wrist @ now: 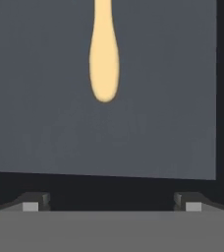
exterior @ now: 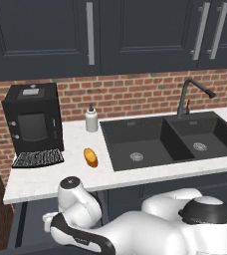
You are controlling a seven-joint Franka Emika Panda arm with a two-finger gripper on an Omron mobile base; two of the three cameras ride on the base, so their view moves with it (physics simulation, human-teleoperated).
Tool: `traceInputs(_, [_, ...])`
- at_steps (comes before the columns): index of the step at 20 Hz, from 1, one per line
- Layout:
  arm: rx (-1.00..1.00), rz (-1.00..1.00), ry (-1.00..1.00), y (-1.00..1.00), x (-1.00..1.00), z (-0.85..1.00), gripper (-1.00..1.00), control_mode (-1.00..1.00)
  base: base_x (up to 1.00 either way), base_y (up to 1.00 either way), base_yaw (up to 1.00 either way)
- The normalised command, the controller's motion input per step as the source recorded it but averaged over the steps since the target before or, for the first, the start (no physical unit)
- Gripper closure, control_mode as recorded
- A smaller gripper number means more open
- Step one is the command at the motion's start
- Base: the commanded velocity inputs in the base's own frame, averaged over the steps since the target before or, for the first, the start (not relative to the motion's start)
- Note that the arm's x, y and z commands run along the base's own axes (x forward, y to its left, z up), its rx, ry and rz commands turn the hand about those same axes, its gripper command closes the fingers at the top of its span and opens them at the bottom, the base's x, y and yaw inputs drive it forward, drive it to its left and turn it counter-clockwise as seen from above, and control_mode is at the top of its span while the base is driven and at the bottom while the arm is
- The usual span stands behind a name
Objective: Pick the pizza cutter from the drawer and place it on the counter.
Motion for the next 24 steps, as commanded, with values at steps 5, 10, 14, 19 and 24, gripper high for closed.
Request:
traceInputs(5, [0.0,0.0,0.13,0.0,-0.14,-0.22,-1.0,-1.0,0.0,0.0,0.0])
traceInputs(10, [0.0,0.0,0.08,0.0,-0.34,-0.19,-1.0,-1.0,0.0,0.0,0.0])
traceInputs(14, [0.0,0.0,0.07,0.0,-0.45,-0.11,-1.0,-1.0,0.0,0.0,0.0])
traceInputs(19, [0.0,0.0,0.04,0.0,-0.57,-0.01,-1.0,-1.0,0.0,0.0,0.0])
traceInputs(24, [0.0,0.0,0.02,0.0,-0.76,-0.02,-1.0,-1.0,0.0,0.0,0.0])
